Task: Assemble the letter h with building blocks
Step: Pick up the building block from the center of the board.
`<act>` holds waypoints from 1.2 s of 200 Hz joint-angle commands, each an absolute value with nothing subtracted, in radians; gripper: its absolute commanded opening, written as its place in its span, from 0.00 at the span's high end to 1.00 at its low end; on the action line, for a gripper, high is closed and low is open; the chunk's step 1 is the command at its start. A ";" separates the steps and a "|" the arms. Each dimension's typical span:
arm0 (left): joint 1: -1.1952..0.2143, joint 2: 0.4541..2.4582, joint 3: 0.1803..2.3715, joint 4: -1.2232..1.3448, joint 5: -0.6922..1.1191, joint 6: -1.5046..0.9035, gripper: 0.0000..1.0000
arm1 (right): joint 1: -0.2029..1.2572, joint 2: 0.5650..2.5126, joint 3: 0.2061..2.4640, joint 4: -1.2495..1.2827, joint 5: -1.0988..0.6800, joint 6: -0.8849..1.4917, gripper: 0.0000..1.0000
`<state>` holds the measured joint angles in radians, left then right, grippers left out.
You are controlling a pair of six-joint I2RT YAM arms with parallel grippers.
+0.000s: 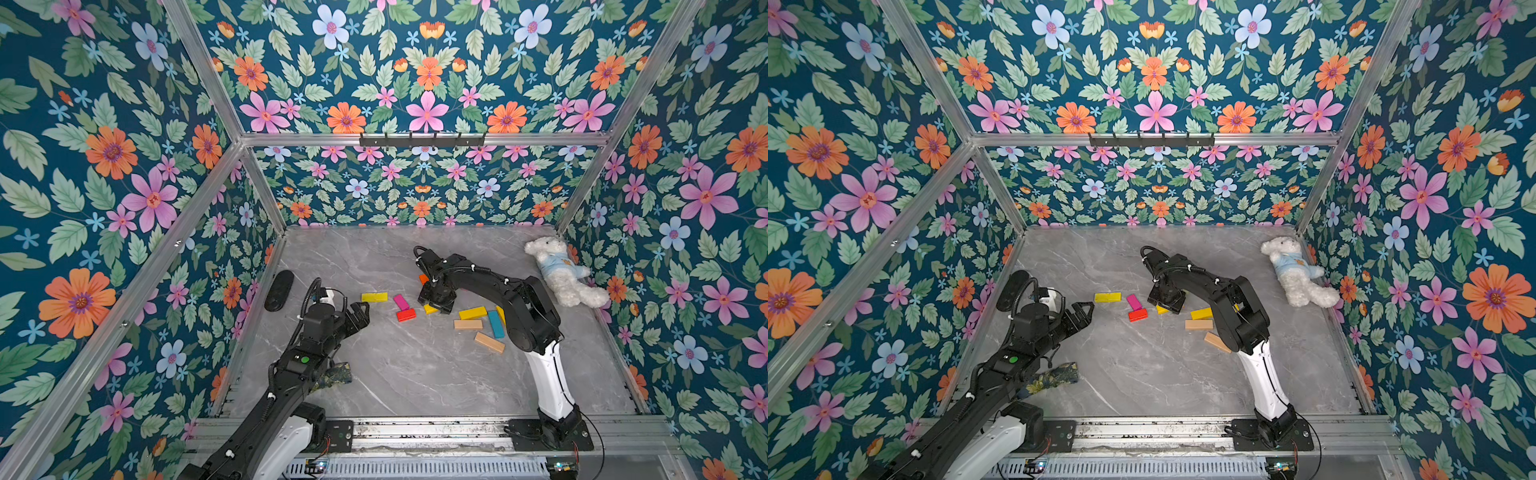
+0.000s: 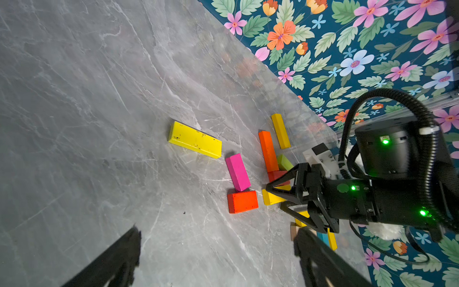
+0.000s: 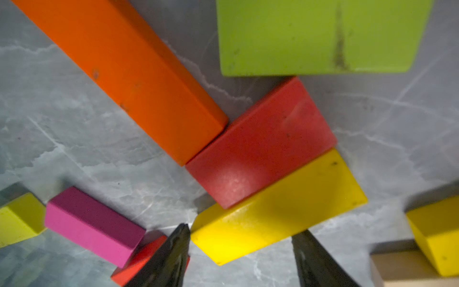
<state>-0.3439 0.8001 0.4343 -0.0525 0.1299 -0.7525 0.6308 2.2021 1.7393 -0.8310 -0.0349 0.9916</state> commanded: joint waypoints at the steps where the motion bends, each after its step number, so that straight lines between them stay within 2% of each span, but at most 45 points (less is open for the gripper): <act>1: -0.349 0.800 0.430 -0.045 0.132 -0.747 0.01 | 0.630 2.187 1.728 -0.838 -0.003 0.973 0.29; 40: -0.356 0.814 0.433 -0.047 0.132 -0.744 0.01 | 0.622 2.235 1.795 -0.920 0.008 0.961 0.29; 109: -0.368 0.821 0.440 -0.057 0.125 -0.737 0.01 | 0.620 2.257 1.835 -1.016 0.030 0.840 0.39; 161: -0.375 0.838 0.446 -0.055 0.126 -0.730 0.01 | 0.629 2.175 1.674 -0.897 0.030 0.701 0.58; 219: -0.380 0.857 0.460 -0.064 0.114 -0.731 0.01 | 0.648 2.075 1.534 -0.742 0.078 0.587 0.86; 240: -0.380 0.856 0.474 -0.087 0.106 -0.729 0.01 | 0.681 2.019 1.533 -0.741 0.109 0.546 0.89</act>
